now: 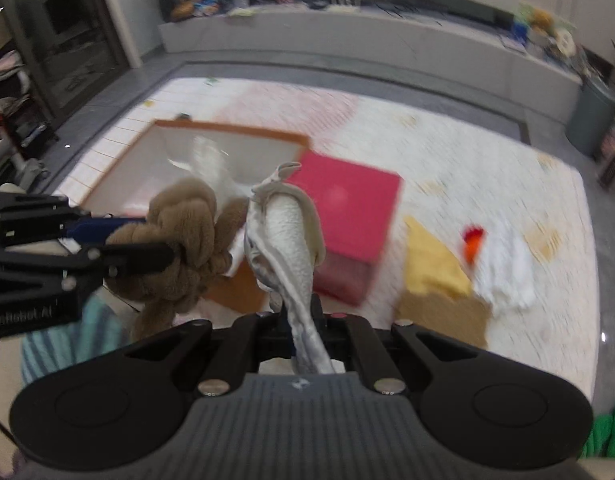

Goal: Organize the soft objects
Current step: 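Carry the plush toy over the orange box with left tool while right tool carries the pad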

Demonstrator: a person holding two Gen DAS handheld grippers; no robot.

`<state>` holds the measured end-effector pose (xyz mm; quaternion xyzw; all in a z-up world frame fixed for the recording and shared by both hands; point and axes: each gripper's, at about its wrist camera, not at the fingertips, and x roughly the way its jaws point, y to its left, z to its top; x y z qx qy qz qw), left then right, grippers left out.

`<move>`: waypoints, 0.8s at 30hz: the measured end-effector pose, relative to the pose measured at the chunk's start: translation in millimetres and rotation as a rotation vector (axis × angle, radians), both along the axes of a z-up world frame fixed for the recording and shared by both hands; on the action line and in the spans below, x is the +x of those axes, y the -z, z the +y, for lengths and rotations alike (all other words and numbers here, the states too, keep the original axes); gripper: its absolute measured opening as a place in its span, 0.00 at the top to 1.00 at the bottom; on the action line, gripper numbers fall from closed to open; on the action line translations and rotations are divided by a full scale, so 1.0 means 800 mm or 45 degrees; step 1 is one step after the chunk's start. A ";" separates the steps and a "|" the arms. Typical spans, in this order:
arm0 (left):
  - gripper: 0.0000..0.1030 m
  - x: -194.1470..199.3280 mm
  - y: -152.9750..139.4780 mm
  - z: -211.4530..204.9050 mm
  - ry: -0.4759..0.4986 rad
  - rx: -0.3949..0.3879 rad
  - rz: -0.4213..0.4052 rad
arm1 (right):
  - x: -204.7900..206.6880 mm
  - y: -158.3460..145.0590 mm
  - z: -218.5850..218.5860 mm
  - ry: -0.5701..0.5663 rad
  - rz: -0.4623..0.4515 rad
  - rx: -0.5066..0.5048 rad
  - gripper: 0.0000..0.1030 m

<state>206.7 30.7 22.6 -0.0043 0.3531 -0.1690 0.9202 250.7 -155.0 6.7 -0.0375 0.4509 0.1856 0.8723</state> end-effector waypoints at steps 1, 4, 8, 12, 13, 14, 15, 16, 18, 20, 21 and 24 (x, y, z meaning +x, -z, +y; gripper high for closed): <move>0.70 0.000 -0.007 0.011 -0.027 0.007 -0.016 | 0.001 -0.005 0.010 -0.018 -0.010 0.007 0.98; 0.70 0.001 -0.022 0.039 -0.097 0.029 -0.054 | 0.010 -0.018 0.040 -0.068 -0.045 0.033 0.98; 0.70 0.013 -0.030 0.066 -0.161 0.013 -0.063 | 0.033 -0.026 0.078 -0.092 -0.053 0.085 0.98; 0.70 0.032 -0.019 0.087 -0.207 -0.053 -0.035 | 0.068 -0.021 0.110 -0.052 -0.037 0.144 0.98; 0.70 0.038 -0.014 0.095 -0.221 -0.081 -0.015 | 0.077 -0.017 0.115 -0.030 -0.025 0.164 0.98; 0.70 0.045 -0.007 0.099 -0.229 -0.108 0.005 | 0.089 -0.011 0.119 0.001 -0.002 0.195 0.98; 0.70 0.050 -0.001 0.107 -0.239 -0.136 0.027 | 0.101 -0.006 0.122 0.031 0.023 0.231 0.98; 0.70 0.059 0.008 0.111 -0.248 -0.168 0.059 | 0.110 0.000 0.124 0.062 0.043 0.260 0.98; 0.70 0.076 0.027 0.119 -0.258 -0.218 0.112 | 0.129 0.011 0.132 0.113 0.058 0.265 0.98; 0.70 0.092 0.047 0.125 -0.274 -0.254 0.169 | 0.144 0.025 0.140 0.162 0.072 0.252 0.98; 0.70 0.099 0.055 0.127 -0.280 -0.270 0.192 | 0.152 0.034 0.142 0.186 0.090 0.252 0.98; 0.71 0.121 0.076 0.130 -0.292 -0.293 0.251 | 0.176 0.057 0.145 0.252 0.156 0.253 0.98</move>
